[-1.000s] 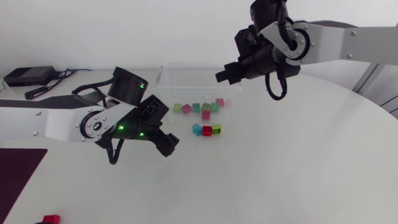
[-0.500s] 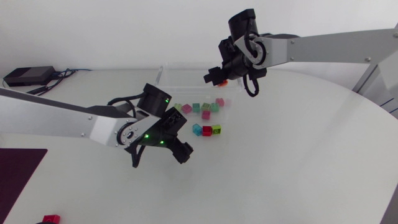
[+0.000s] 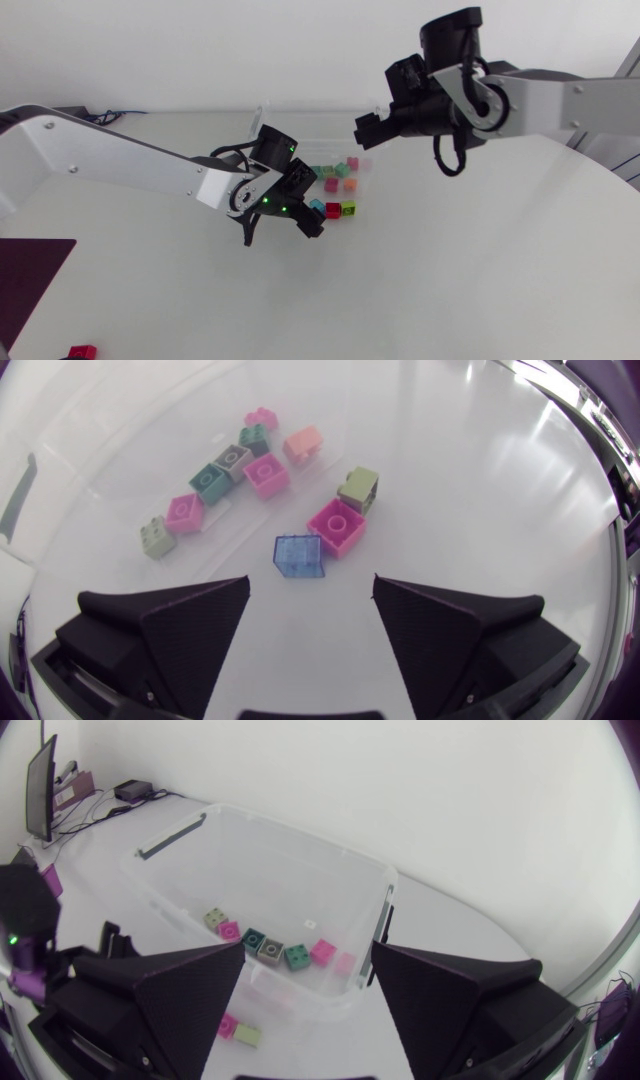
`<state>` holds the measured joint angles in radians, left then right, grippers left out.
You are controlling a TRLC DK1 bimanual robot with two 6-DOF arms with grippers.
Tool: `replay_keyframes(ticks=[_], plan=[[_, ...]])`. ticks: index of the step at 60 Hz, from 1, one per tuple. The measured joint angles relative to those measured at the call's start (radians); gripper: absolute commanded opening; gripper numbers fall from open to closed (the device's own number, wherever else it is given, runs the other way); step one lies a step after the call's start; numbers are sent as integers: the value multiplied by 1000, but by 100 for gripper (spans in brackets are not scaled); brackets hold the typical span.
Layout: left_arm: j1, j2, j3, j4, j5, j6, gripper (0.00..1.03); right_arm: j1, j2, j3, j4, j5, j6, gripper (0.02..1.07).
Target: Pick up the duplo bricks and place them in the container
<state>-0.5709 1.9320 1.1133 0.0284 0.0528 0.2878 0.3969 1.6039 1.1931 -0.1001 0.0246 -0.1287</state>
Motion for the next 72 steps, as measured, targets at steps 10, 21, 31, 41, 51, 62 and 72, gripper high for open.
replay_keyframes(ticks=[10, 21, 31, 41, 51, 62, 72], plan=[[16, 57, 25, 16, -35, 0, 77, -4, -162, -211, 7, -52, -19, 95], [27, 91, 52, 19, -43, 0, 81, -22, -284, -367, 8, -81, -40, 95], [27, 105, 85, 19, -55, 0, 98, -53, -343, -435, 14, -113, -51, 95], [27, 108, 105, 6, -55, 0, 98, -85, -380, -481, 23, -146, -56, 95], [25, 118, 145, -41, -55, 0, 96, -92, -399, -495, 23, -157, -56, 95], [22, 143, 215, -145, -55, 1, 93, -103, -409, -501, 24, -179, -57, 95], [20, 165, 285, -243, -49, 1, 91, -118, -414, -509, 26, -185, -58, 95]])
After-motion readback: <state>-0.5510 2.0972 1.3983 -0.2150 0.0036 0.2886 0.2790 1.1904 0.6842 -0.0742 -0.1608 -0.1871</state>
